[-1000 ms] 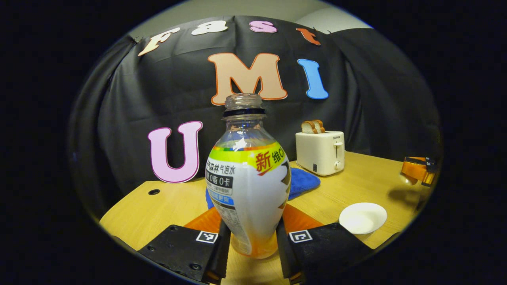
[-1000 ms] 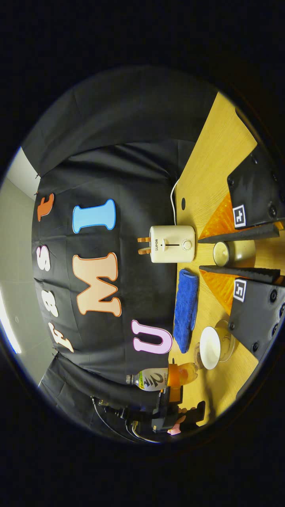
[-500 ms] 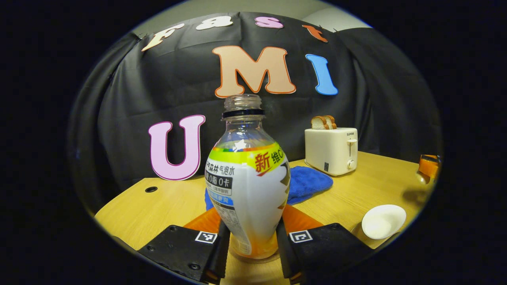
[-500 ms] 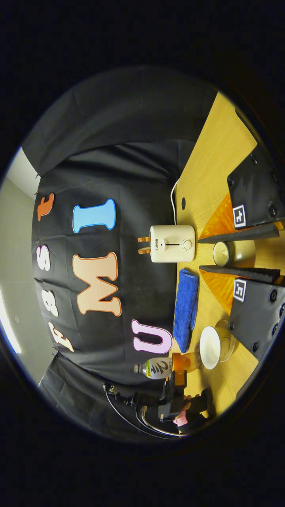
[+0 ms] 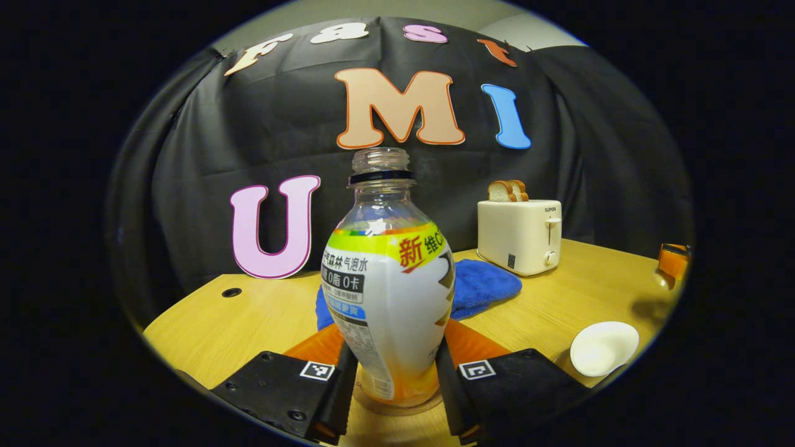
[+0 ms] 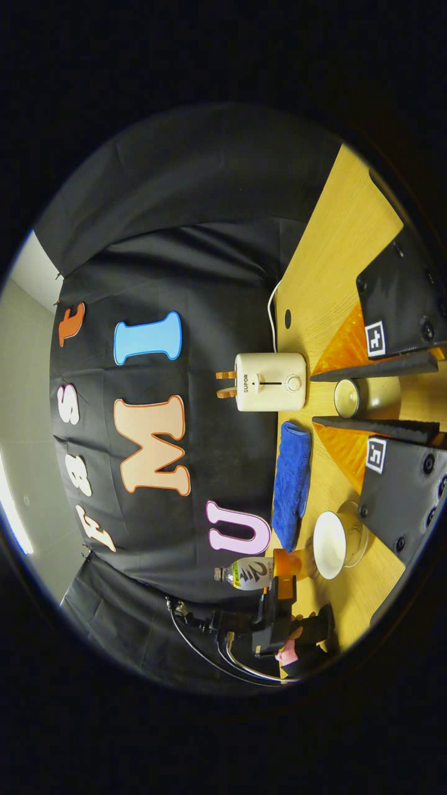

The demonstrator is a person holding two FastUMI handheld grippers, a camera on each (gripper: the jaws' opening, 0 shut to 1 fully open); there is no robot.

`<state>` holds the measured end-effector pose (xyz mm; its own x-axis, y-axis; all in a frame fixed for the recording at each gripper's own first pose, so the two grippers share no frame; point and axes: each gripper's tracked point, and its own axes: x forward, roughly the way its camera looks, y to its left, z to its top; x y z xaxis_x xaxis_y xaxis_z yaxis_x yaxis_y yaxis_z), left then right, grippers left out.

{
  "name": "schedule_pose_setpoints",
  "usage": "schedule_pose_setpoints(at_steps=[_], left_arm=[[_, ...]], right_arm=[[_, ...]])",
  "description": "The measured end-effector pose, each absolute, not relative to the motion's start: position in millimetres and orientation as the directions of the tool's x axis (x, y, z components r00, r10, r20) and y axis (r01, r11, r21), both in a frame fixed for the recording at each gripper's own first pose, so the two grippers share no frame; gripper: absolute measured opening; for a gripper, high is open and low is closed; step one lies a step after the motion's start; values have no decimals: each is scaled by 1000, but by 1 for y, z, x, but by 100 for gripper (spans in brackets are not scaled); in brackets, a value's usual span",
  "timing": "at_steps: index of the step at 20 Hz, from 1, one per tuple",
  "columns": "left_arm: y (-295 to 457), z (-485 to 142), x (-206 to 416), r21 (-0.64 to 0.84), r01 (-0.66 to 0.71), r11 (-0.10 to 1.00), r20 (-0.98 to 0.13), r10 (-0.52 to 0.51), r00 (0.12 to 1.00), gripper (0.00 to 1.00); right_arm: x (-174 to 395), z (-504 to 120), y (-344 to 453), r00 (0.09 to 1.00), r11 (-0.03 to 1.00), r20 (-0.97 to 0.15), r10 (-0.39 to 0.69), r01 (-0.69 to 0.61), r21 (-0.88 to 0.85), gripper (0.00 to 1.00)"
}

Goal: Open the teacup lid with one hand, grasp the water bottle and pour water into the teacup with the other hand; after pouring, place the water bottle on the coaster and then close the teacup lid.

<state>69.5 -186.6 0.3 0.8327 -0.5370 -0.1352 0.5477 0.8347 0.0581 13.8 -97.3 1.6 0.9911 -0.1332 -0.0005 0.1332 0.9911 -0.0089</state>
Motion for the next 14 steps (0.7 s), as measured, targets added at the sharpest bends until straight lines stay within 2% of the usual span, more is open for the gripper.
schedule_pose_setpoints(at_steps=[6, 7, 8, 9, 14], left_arm=[[-190, -3, 67, 41, 547, 836, -137, -537, 832, 69], [-192, -1, 67, 35, 547, 837, -132, -538, 832, 74], [-190, 0, 64, 32, 548, 836, -129, -540, 831, 92], [-190, -2, 66, 29, 545, 838, -128, -538, 833, 98], [-183, 3, 61, -5, 530, 848, -91, -528, 844, 97]], right_arm=[[14, 1, -98, 991, 991, 1, -136, 136, -9, 33], [14, 2, -98, 991, 991, 1, -136, 136, -9, 33], [14, 1, -98, 991, 991, 1, -137, 137, -9, 33], [14, 1, -98, 991, 991, 1, -137, 137, -9, 33], [14, 2, -97, 991, 991, 1, -136, 136, -9, 33]])
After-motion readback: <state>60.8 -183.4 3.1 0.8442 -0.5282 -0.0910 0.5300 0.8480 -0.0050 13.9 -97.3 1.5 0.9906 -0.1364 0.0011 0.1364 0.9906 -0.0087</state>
